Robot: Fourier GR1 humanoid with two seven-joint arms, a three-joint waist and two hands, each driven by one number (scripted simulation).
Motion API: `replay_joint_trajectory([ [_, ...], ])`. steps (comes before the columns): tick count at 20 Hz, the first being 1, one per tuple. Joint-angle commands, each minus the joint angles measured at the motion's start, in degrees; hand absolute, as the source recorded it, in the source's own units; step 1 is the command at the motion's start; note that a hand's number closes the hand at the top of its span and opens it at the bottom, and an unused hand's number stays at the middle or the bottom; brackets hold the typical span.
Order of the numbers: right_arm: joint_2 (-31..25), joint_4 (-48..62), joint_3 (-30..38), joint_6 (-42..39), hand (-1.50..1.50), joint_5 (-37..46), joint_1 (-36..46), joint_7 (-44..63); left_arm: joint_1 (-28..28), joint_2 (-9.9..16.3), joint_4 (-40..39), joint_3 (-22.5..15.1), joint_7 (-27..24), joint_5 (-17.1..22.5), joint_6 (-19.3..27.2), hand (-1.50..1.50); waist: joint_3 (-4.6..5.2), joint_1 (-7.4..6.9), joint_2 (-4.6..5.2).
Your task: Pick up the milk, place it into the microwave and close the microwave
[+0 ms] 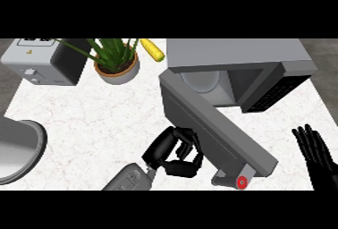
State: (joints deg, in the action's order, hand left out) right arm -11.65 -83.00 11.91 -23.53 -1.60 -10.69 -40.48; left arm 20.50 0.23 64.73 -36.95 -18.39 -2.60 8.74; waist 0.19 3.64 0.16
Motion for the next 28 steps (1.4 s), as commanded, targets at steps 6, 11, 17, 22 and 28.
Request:
replay_joint_trajectory([
  [6,-2.6,-13.4,-0.3,-5.8,-1.5,-8.6,-1.4,8.6,10.5,-0.2,-14.3,-11.0,-5.6,16.0,11.5,1.5,0.06,2.27,0.78],
  [11,-3.6,-19.0,-1.3,-8.1,-1.5,-12.9,-2.0,12.7,12.8,-0.2,-12.4,-15.6,-6.8,22.5,14.1,1.5,0.18,4.56,1.11],
  [17,-4.6,-23.3,-2.6,-10.0,-1.5,-15.4,-3.7,15.8,16.5,-0.2,-11.1,-15.0,-8.8,30.2,19.5,1.5,0.28,7.27,1.39],
  [22,-8.0,-24.8,-1.5,-10.8,-1.5,-15.7,-0.4,17.4,18.7,-0.2,-10.6,-13.6,-10.4,34.9,27.4,1.5,0.27,8.1,1.81],
  [28,-9.1,-25.3,0.5,-9.7,-1.5,-18.5,1.6,19.6,24.7,-0.2,-13.4,-11.4,-9.1,41.2,31.5,-1.5,0.15,9.63,2.35],
])
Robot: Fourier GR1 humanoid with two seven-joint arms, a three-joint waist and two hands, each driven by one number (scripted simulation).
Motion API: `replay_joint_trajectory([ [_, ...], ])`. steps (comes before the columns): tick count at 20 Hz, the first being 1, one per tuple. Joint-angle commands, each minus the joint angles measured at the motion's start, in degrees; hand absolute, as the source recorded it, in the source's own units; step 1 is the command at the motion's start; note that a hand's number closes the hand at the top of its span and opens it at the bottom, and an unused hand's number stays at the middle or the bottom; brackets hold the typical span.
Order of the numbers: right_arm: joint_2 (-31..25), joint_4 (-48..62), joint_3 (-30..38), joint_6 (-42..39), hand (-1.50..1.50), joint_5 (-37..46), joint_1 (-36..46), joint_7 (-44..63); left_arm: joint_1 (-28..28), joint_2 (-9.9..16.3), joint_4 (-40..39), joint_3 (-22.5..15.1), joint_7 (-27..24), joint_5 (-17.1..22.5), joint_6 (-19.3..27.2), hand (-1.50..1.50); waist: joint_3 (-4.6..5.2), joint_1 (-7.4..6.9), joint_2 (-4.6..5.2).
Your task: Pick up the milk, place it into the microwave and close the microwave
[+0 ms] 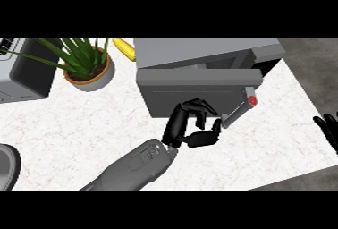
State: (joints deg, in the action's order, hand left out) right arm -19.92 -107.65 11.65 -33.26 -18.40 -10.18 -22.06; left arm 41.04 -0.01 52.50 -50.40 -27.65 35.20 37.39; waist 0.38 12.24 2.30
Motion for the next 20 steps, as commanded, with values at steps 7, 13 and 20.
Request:
replay_joint_trajectory([
  [7,-9.3,-4.2,9.1,3.5,1.5,6.8,8.5,-0.4,7.1,0.0,-4.8,2.1,2.0,7.8,7.6,-1.5,0.01,3.29,0.46],
  [13,-11.4,-3.7,10.2,5.3,1.5,9.8,11.2,0.1,8.5,0.0,-3.2,5.1,-0.8,12.7,9.3,-1.5,0.05,2.65,1.74],
  [20,-12.6,-2.4,10.7,5.9,1.5,11.2,13.9,-0.9,8.9,0.0,-3.6,4.6,-3.0,16.0,11.0,-1.5,-0.18,2.52,2.27],
])
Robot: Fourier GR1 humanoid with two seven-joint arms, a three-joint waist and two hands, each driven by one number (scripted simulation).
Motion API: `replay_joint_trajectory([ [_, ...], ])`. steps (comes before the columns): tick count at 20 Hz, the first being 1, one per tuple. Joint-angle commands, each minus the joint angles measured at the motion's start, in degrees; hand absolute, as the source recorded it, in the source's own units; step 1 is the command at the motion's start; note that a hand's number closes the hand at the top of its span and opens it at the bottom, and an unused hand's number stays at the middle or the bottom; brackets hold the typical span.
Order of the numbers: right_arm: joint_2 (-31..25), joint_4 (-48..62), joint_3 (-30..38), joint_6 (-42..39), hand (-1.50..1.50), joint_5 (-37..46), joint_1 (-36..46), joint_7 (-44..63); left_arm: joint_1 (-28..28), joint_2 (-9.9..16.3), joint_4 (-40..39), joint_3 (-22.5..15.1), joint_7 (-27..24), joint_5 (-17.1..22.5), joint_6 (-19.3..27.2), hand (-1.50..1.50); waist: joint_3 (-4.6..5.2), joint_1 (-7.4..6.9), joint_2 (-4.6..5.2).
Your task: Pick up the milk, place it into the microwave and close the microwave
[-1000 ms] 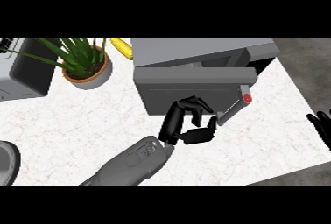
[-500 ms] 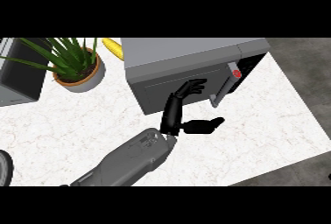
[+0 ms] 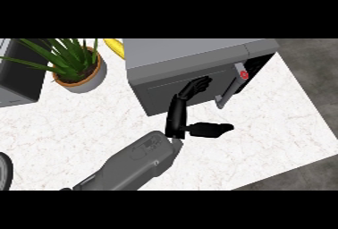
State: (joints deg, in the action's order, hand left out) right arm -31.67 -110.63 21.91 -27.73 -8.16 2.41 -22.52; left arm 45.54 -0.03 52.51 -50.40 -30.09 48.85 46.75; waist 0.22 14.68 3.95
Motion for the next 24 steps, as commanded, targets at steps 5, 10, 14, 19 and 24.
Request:
replay_joint_trajectory([
  [5,-1.3,1.8,0.3,1.3,1.5,1.7,3.6,0.4,5.5,0.0,-4.2,4.2,-1.4,4.2,1.6,-1.5,-0.02,-0.34,1.04],
  [10,-1.5,3.1,-0.1,1.4,1.5,1.6,5.1,0.3,4.8,0.0,-5.1,3.1,-3.5,5.6,0.9,-1.5,-0.07,-0.13,1.4],
  [14,-2.6,4.1,-0.2,1.3,1.5,2.0,6.8,1.1,5.3,0.0,-5.5,3.1,-4.4,7.1,0.3,-1.5,0.05,-0.36,1.5],
  [19,5.8,11.2,-4.2,-2.1,-1.5,-11.5,6.4,3.0,5.6,0.0,-4.8,2.0,-5.4,8.1,0.1,-1.5,-0.3,-1.12,2.15],
  [24,4.9,14.1,-3.8,-3.6,-1.5,-14.5,7.5,4.7,6.0,0.0,-6.3,2.1,-7.0,8.9,0.0,-1.5,-0.18,-0.63,1.84],
])
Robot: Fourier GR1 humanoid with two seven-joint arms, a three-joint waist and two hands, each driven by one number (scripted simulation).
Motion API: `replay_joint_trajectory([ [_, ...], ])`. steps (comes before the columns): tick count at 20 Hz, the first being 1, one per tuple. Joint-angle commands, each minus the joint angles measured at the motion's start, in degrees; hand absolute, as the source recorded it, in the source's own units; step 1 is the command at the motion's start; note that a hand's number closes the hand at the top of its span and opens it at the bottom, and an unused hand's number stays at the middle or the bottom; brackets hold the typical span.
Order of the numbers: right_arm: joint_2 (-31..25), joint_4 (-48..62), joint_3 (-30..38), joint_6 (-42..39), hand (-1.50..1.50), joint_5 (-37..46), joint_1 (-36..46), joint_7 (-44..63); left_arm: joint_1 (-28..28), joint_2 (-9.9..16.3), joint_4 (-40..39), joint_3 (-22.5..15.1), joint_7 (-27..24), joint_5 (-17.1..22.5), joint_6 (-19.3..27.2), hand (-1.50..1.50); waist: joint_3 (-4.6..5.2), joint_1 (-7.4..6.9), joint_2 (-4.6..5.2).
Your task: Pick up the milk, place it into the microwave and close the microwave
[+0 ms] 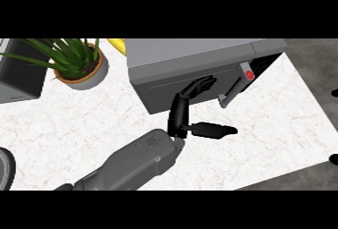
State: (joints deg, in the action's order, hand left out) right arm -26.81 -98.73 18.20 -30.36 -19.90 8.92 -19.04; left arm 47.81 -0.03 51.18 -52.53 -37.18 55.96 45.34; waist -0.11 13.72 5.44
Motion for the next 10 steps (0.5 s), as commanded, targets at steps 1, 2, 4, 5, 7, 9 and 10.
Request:
replay_joint_trajectory([
  [1,-0.5,3.1,0.1,-1.9,-1.5,-3.4,1.2,1.0,3.8,0.0,-5.2,4.1,0.3,2.2,0.9,-1.5,0.08,0.54,0.52],
  [2,-0.6,4.5,0.9,-1.8,-1.5,-4.2,1.4,1.1,3.9,0.0,-5.0,4.3,-0.5,2.2,1.1,-1.5,0.02,0.45,0.55],
  [4,-1.3,4.4,0.5,-3.0,-1.5,-5.0,2.1,1.6,3.8,0.0,-5.3,4.1,-0.6,2.9,1.3,-1.5,0.13,1.18,0.32],
  [5,-1.7,5.2,0.8,-3.5,-1.5,-5.9,2.2,1.9,3.6,0.0,-5.3,4.1,-0.7,3.3,1.2,-1.5,0.12,1.41,0.22],
  [7,-2.3,6.0,0.8,-4.1,-1.5,-6.9,3.2,2.4,3.8,0.0,-5.5,4.3,-1.1,3.7,1.4,-1.5,0.16,1.25,0.16],
  [9,-2.3,7.5,0.9,-4.5,-1.5,-7.6,3.6,2.6,3.5,0.0,-5.8,4.3,-1.8,4.2,0.9,-1.5,0.12,0.99,0.49],
  [10,-2.9,8.1,1.5,-4.8,-1.5,-8.5,4.4,2.5,4.4,0.0,-5.8,4.5,-1.6,4.3,1.2,-1.5,0.07,0.99,0.27],
])
